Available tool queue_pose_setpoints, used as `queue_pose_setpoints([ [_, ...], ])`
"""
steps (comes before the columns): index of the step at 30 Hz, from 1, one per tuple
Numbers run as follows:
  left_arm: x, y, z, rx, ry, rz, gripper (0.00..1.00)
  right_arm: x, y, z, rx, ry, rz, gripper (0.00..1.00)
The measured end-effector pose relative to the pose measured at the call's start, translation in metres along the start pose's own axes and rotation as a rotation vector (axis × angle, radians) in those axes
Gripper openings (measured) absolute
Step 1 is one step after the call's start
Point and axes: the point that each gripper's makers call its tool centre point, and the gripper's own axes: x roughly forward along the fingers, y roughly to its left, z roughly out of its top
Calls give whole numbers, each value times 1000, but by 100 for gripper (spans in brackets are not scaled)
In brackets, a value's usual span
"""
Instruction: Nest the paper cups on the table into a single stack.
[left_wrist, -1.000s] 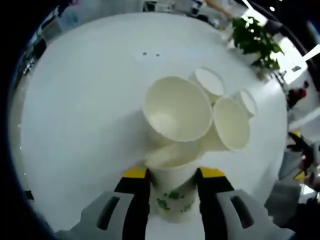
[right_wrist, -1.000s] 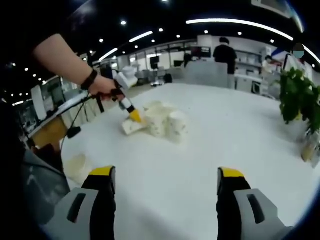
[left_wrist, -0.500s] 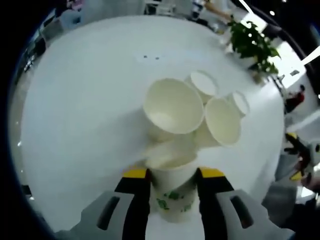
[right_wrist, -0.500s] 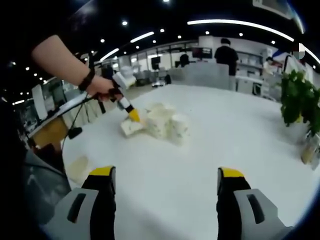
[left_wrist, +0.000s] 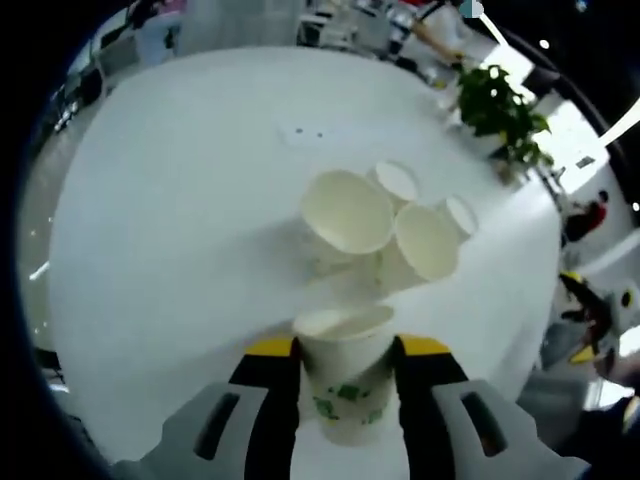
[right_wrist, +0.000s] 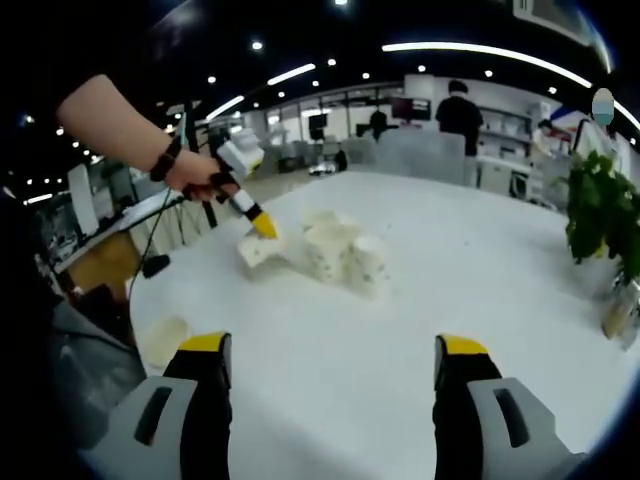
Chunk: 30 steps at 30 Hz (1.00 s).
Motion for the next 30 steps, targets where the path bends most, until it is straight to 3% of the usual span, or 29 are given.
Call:
queue_pose_setpoints([
  [10,-30,-14,4,18,-78,-30,36,0,6,-10,5,21,-12,80],
  [17,-44,-11,2,25,-105,-44,36,-3,10,-6,-7,17,-37,80],
  [30,-68,-32,24,61,-212,-113,35,-6,20,-1,-18,17,-76,80],
])
